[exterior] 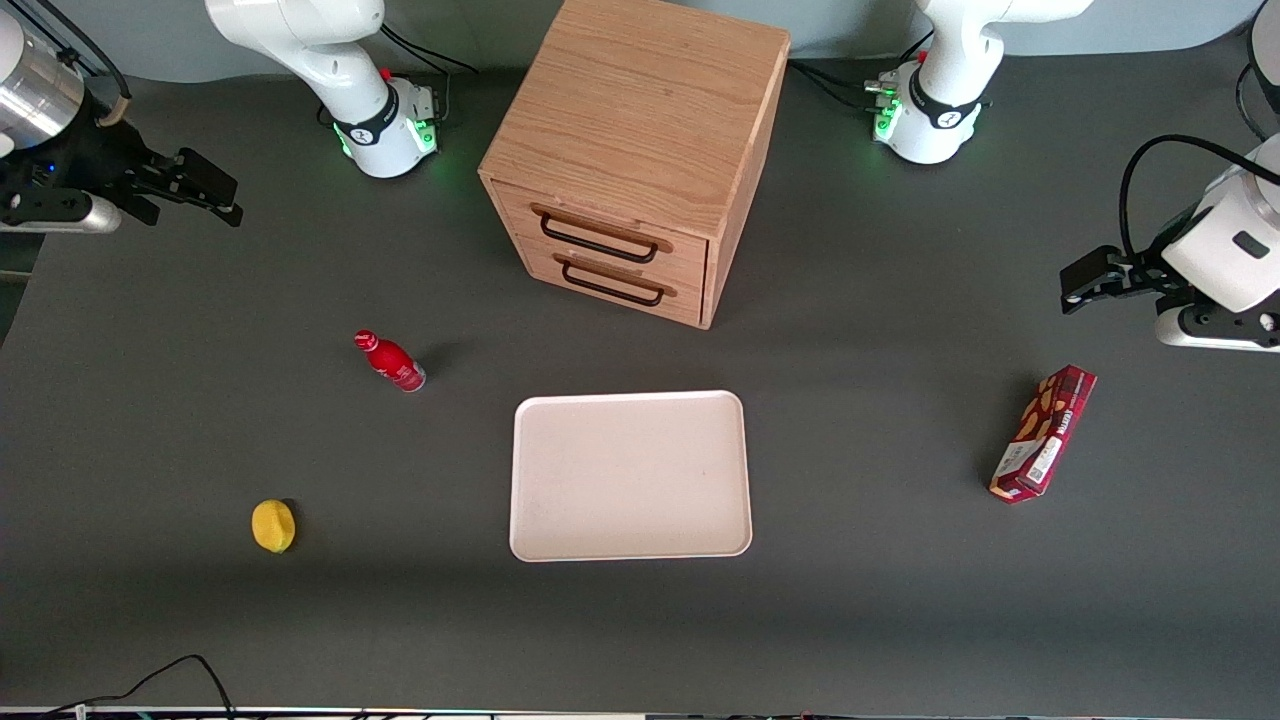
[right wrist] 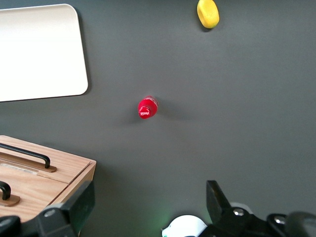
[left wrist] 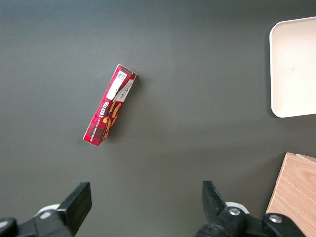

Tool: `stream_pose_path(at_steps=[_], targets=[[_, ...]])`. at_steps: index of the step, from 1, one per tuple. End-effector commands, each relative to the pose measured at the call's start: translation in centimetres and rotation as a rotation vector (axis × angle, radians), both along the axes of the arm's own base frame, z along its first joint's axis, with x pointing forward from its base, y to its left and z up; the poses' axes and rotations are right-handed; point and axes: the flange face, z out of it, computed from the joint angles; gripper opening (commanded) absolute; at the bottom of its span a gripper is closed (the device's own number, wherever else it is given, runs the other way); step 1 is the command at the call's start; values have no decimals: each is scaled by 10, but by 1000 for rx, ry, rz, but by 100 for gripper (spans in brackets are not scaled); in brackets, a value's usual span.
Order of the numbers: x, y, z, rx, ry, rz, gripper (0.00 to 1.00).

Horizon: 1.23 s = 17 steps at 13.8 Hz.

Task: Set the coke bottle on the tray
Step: 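Move the open right gripper toward the red Coca-Cola bottle, then lower the right gripper around the bottle and close on it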

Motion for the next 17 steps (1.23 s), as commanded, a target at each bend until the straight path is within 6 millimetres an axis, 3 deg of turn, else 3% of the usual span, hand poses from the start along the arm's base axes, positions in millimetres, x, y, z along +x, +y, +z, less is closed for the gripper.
stream_pose_path(at_steps=[1, 3, 5, 8, 11, 13, 17], targets=[[10, -7, 6, -2, -4, -1, 100], [16, -4, -7, -5, 21, 6, 100], [20, 7, -37, -3, 68, 17, 100], [43, 16, -118, 19, 70, 8, 100], [36, 31, -210, 23, 25, -4, 100], [30, 49, -259, 24, -1, -25, 100], [19, 54, -295, 18, -30, -26, 100]])
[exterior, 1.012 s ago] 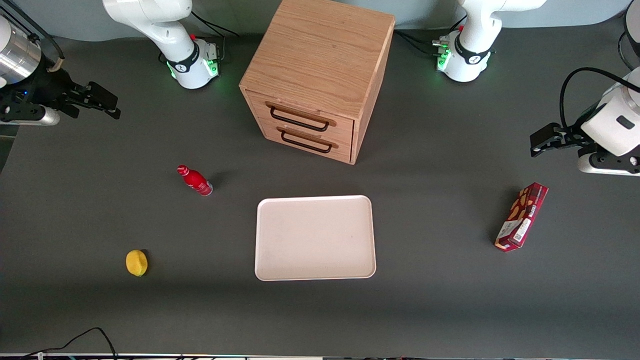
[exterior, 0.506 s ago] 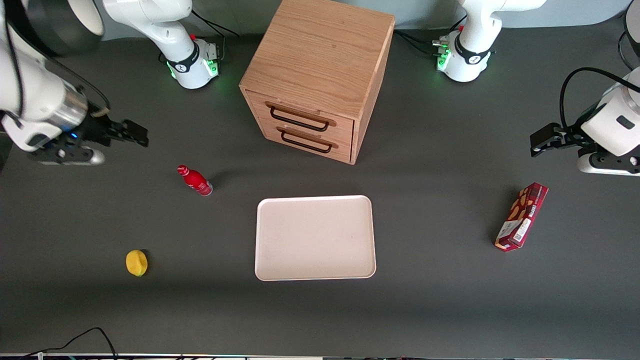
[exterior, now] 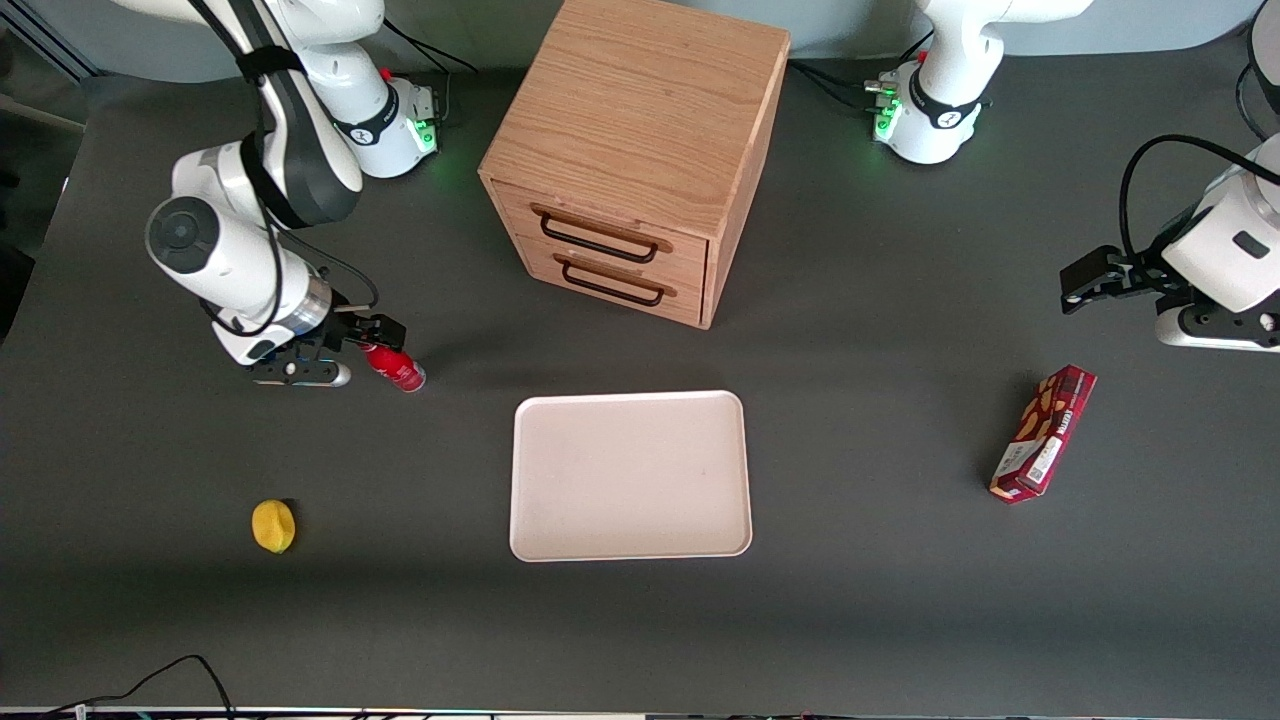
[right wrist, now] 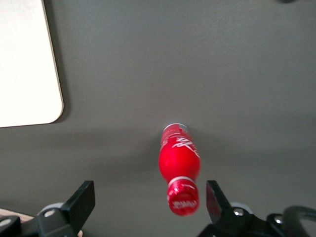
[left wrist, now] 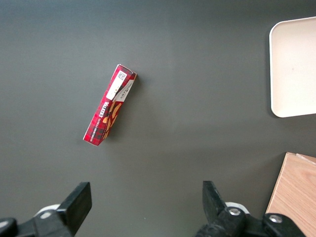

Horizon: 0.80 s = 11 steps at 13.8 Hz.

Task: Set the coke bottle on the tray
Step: 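Lower the right gripper around the bottle and close on it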

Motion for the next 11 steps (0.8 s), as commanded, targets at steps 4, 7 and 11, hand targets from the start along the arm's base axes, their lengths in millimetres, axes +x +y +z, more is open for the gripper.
stream_pose_path(at_steps=[4, 7, 11], targets=[[-18, -7, -13, -53, -36, 28, 100], [-24, -8, -22, -50, -53, 33, 100], [-23, -9, -20, -71, -62, 60, 72]])
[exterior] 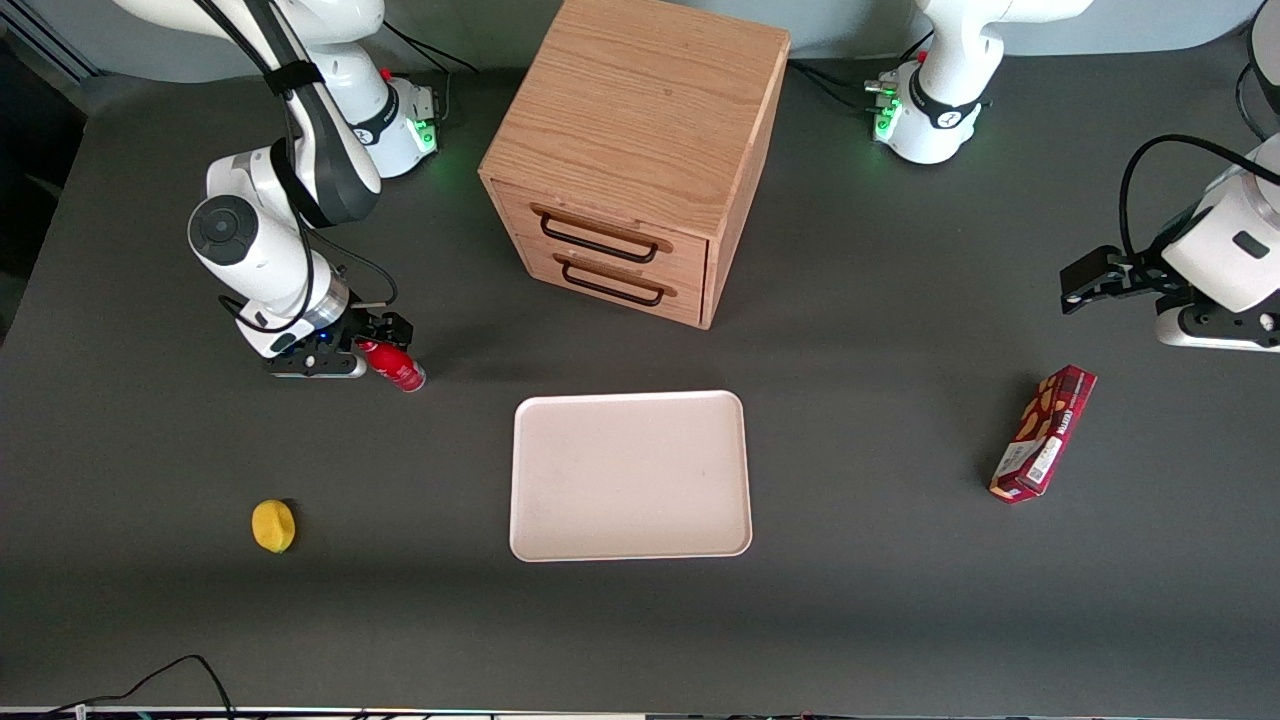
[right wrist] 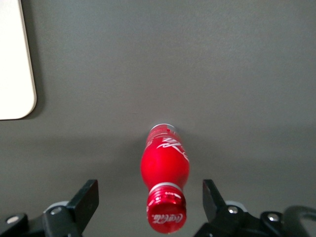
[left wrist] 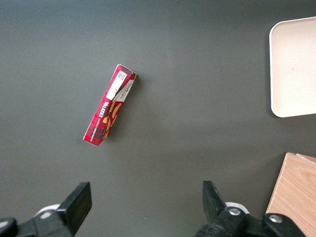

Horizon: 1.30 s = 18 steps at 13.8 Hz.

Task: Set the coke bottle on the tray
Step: 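Lower the right gripper around the bottle and close on it, then lift the bottle and carry it with the right gripper to the tray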

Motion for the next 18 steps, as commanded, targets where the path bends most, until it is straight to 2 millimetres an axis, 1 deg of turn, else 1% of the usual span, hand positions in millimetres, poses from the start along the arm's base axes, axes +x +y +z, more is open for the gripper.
stream_pose_path(at_steps=[1, 2, 3, 4, 7, 8, 9, 11, 14, 16, 17, 18], targets=[[-6, -1, 6, -19, -27, 13, 50], [-6, -1, 6, -21, -27, 14, 26], [-6, -1, 7, -19, -29, 14, 7], [-6, -1, 6, -19, -27, 14, 0], [-5, -1, 9, -21, -27, 21, 0], [-4, 0, 13, -20, -34, 33, 0], [0, 0, 23, -21, -38, 51, 0], [13, -5, 60, -36, 1, 66, 0], [38, -1, 142, -44, 25, 67, 0], [55, 10, 198, -26, 1, 66, 0], [64, 21, 218, -13, 8, 73, 0], [77, 36, 239, 19, 17, 80, 0]])
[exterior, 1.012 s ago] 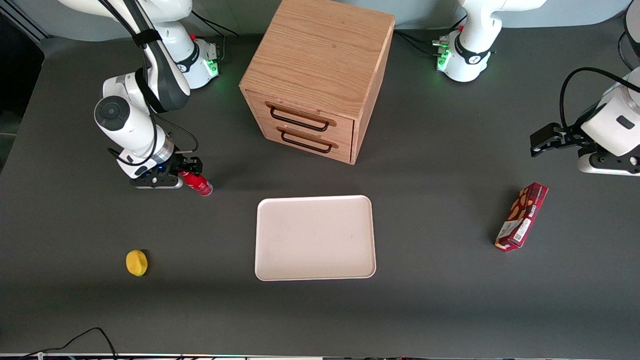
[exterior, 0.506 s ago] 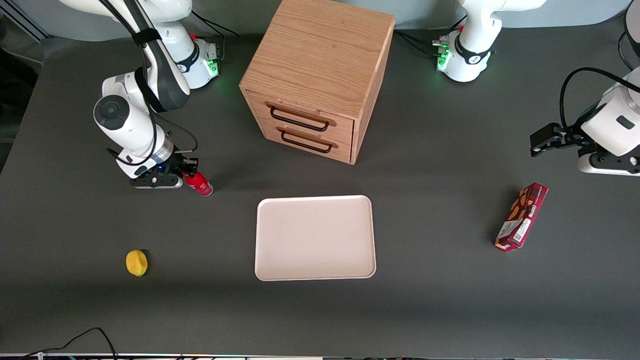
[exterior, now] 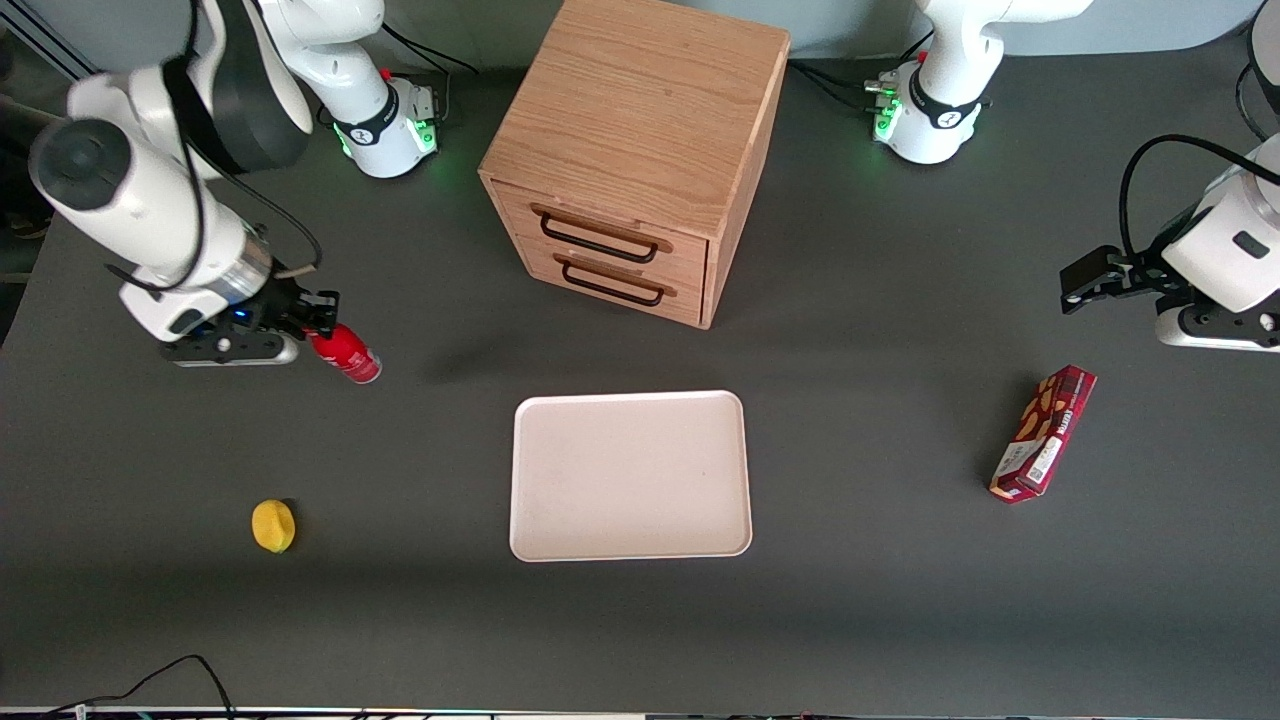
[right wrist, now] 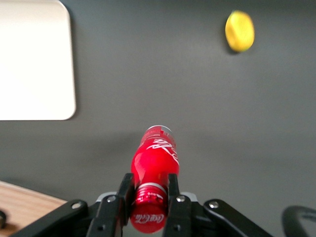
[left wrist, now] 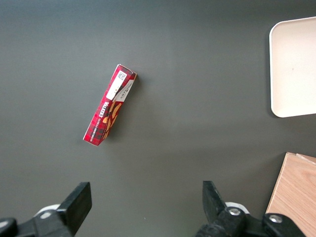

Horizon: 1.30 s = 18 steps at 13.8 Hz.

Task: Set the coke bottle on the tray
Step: 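Lift the bottle and carry it with the right gripper to the tray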

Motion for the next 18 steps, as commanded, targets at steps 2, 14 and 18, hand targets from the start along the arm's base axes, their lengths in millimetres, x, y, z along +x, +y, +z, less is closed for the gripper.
stream_pose_path(at_steps=[2, 14, 18], targets=[[61, 37, 52, 76, 58, -15, 0], [164, 190, -129, 150, -54, -298, 0], [172, 205, -166, 112, -127, -280, 0]])
